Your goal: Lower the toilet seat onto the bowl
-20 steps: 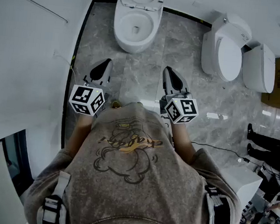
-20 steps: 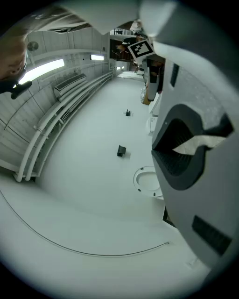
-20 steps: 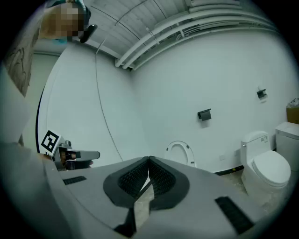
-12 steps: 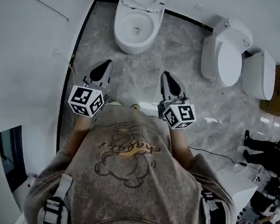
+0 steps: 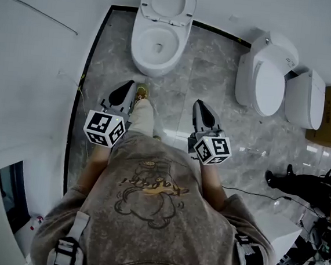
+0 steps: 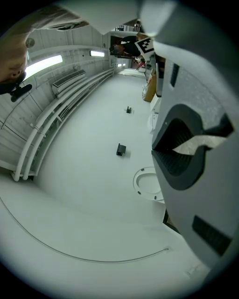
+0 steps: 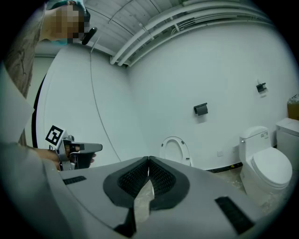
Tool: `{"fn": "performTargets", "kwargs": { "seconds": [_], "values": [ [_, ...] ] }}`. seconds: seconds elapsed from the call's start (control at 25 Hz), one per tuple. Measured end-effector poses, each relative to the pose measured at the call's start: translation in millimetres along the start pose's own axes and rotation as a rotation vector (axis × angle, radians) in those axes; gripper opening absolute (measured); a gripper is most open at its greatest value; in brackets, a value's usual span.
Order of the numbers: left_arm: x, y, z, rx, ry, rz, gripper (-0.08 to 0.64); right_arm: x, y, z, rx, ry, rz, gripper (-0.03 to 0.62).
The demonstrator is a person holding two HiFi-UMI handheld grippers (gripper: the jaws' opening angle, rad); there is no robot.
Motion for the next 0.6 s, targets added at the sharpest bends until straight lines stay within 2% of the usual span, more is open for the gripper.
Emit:
{"fn": "performTargets", "kwargs": {
  "seconds": [0.28, 0.6],
  "values": [
    [-79, 21, 51, 0.005, -0.042, -0.016, 0.009, -72, 14, -31, 0.000, -0.025, -0.002, 0.026],
    [-171, 74, 151, -0.004, -0.087, -0.002, 0.009, -207, 56, -41, -0.007, -0.042, -0.003, 0.028]
  ]
}}
Point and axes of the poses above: the fingertips, and each gripper's own axes: x backward along the fingers, z to its left, y out of its top, the point moved 4 cm from there along x, backward along the fingers, and after that the axes turned 10 degrees about -y, right-handed, at the moved point
